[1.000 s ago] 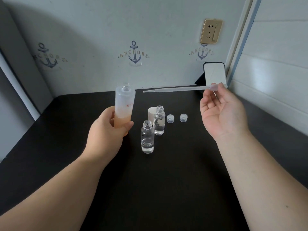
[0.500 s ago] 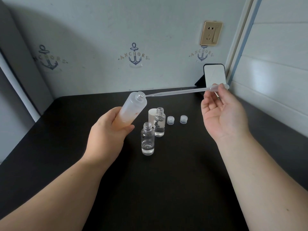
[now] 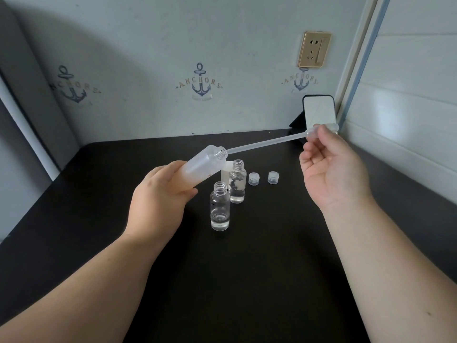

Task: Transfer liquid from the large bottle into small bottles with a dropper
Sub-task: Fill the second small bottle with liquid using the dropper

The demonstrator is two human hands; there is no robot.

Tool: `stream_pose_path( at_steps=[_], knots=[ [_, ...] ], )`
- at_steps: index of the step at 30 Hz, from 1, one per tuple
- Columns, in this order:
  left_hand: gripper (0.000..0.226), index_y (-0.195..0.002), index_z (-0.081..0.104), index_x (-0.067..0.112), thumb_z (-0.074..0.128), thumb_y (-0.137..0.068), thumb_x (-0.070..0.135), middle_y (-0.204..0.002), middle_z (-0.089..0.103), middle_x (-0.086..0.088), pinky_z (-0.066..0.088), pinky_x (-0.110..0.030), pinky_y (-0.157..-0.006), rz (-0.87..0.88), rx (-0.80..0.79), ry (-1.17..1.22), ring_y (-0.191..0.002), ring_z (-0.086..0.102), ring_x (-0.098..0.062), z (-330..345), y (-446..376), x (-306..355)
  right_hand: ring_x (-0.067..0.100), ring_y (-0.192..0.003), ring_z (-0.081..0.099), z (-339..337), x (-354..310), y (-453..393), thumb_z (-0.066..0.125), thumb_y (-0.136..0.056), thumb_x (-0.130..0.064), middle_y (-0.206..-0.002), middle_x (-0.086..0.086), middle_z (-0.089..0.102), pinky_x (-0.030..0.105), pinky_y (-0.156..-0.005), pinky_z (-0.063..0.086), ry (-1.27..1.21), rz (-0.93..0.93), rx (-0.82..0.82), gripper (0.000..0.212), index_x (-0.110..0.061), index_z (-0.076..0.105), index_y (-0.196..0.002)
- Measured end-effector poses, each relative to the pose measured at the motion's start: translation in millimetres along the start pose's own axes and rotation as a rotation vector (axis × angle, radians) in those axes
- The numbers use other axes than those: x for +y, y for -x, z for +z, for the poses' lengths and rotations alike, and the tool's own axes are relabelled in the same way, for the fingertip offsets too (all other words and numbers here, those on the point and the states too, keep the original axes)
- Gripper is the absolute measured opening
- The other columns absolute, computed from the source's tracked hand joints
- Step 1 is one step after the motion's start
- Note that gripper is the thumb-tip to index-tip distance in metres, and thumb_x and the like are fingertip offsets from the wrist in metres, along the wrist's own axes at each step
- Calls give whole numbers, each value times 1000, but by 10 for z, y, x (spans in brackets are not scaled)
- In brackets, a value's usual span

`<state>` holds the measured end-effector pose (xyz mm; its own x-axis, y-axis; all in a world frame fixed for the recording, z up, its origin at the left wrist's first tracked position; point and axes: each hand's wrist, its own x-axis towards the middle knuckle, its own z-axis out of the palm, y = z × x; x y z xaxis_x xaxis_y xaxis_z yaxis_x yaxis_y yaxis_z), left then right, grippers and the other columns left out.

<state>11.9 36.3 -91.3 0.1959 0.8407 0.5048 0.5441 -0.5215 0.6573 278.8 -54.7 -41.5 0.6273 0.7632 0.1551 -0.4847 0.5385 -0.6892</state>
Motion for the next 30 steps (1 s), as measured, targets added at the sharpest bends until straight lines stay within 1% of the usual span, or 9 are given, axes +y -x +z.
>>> stream_pose_path(
  at_steps=[2,4,6,10,13,18,21,25,30],
  knots=[
    [44,-115,63,43,79,-82,21,-95,55,31,34,-3,-74,13,-3,-12,-97,43,26,11,-1,-7,11,-63,63,13,0,14,67,-93,-9,-78,1,71,20,-59,49,31,-8,-41,20,-14,78,-77],
    [45,-119,65,40,80,-81,20,-99,57,29,32,2,-76,16,-6,-25,-96,46,20,19,-4,-18,10,-64,63,26,6,34,67,-92,-8,-80,1,72,20,-60,49,74,-18,-98,22,-16,79,-75],
    [48,-124,65,38,81,-81,21,-100,56,28,33,0,-77,16,-11,-41,-93,46,9,24,-1,-28,9,-66,64,47,22,60,66,-91,-8,-82,1,74,19,-62,50,144,-24,-171,22,-16,80,-76],
    [51,-125,65,36,82,-80,19,-104,56,27,33,-8,-81,43,-8,-41,-97,46,5,43,1,-21,11,-69,67,103,90,127,68,-88,-6,-83,3,75,19,-64,51,282,-17,-277,17,-16,79,-80],
    [52,-125,66,36,83,-79,18,-108,57,24,36,-16,-85,56,-13,-37,-102,51,-2,48,5,-15,14,-71,70,140,141,167,71,-83,-9,-85,6,77,20,-64,52,350,3,-308,12,-17,80,-81],
    [53,-123,67,35,84,-77,16,-107,57,24,39,-23,-90,89,-12,-34,-104,54,-6,42,17,-19,17,-75,73,162,247,218,72,-84,-8,-89,11,78,20,-66,54,417,6,-342,12,-16,82,-85],
    [53,-124,67,34,84,-77,15,-108,57,23,39,-24,-92,101,-16,-43,-106,54,-8,44,20,-25,18,-80,74,171,293,236,75,-85,-8,-90,12,78,21,-70,55,468,21,-361,10,-15,82,-87],
    [54,-126,67,32,84,-77,17,-110,56,22,39,-25,-94,94,-16,-51,-108,54,-8,58,10,-20,21,-84,73,165,324,240,72,-89,-5,-91,14,77,25,-76,57,504,47,-384,12,-13,81,-89],
    [55,-127,67,31,84,-77,17,-110,55,23,38,-24,-93,89,-15,-58,-107,53,-7,55,8,-23,22,-85,73,169,313,238,73,-88,-7,-91,14,77,26,-77,57,480,66,-389,10,-12,80,-90]
  ],
)
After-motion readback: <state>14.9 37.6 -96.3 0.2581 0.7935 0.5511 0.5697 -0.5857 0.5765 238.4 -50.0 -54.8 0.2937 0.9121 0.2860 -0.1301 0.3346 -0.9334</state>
